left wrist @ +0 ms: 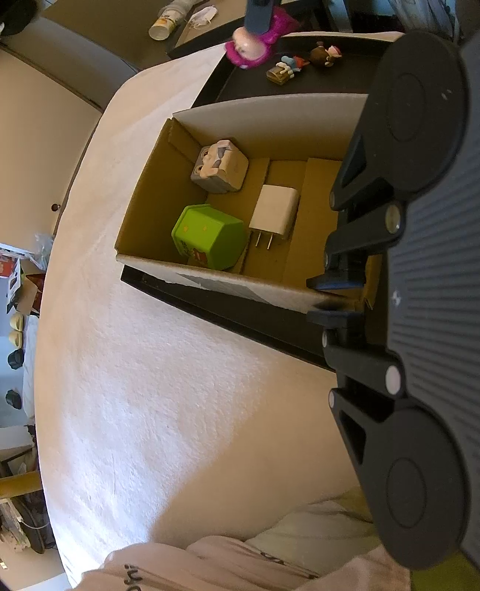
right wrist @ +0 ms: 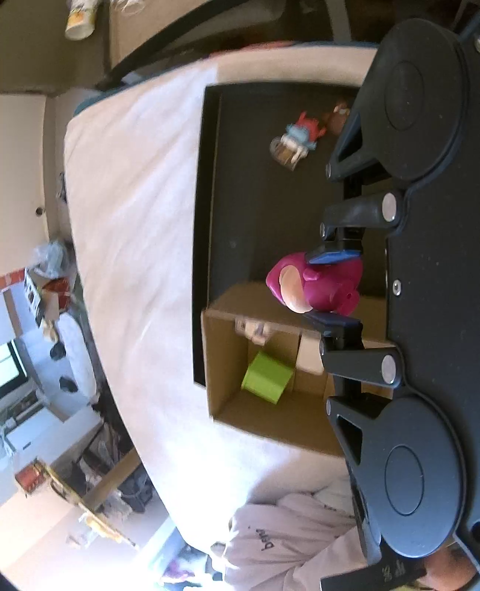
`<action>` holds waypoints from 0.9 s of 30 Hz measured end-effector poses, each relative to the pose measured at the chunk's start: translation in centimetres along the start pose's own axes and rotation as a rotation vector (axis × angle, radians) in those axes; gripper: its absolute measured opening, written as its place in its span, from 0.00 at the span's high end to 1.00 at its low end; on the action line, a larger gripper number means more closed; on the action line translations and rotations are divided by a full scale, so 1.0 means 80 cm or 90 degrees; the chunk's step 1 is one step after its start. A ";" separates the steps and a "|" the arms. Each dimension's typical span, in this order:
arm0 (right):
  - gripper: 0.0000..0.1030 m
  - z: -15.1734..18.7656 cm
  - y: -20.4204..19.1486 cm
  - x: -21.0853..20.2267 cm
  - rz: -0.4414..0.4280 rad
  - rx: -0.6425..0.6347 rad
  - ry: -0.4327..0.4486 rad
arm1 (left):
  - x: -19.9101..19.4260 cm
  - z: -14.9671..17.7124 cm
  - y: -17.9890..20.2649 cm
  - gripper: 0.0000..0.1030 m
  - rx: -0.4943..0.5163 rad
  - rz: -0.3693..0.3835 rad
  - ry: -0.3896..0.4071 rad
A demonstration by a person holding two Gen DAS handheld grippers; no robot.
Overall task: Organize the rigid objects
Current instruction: 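Grasp the pink plush toy with the right gripper and lift it, then lower the pink plush into the box and open the right gripper, then grasp the blue figure holding a clear cup with the right gripper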
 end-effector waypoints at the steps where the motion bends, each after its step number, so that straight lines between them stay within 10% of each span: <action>1: 0.74 -0.001 -0.006 0.001 -0.007 -0.001 0.002 | 0.000 0.000 -0.001 0.90 -0.001 0.001 0.000; 14: 0.70 -0.007 -0.055 0.024 -0.068 -0.012 -0.010 | 0.005 -0.006 -0.003 0.90 -0.001 0.012 0.001; 27: 0.71 0.003 0.105 0.021 0.128 0.044 -0.019 | 0.004 -0.004 0.000 0.90 0.002 0.008 0.001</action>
Point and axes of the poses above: each gripper's, at about its wrist camera, not at the fingertips, and x roughly the way its jaws point, y to its right, z to its underside, the point moved 5 cm from there along x, roughly the way its jaws point, and after that the axes turned 14 degrees about y, right-handed, at the moved point
